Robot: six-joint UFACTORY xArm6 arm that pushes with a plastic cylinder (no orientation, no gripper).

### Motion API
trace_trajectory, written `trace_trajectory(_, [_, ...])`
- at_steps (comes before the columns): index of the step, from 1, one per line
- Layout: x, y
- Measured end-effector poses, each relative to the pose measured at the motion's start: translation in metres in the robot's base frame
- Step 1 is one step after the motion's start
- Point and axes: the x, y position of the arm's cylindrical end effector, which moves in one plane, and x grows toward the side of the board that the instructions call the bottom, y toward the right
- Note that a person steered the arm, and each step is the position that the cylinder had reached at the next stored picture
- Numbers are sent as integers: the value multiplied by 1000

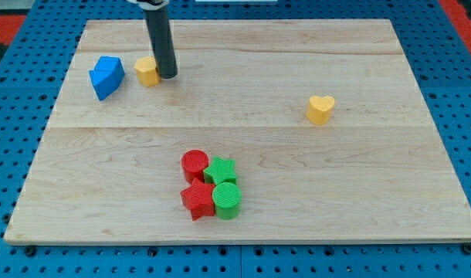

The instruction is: Slide the yellow heart slightly right and up

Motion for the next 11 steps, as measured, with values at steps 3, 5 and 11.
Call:
trace_trajectory(3, [-19, -8])
trace_trajectory(5, [-19, 61])
trace_trajectory(11, [99, 284])
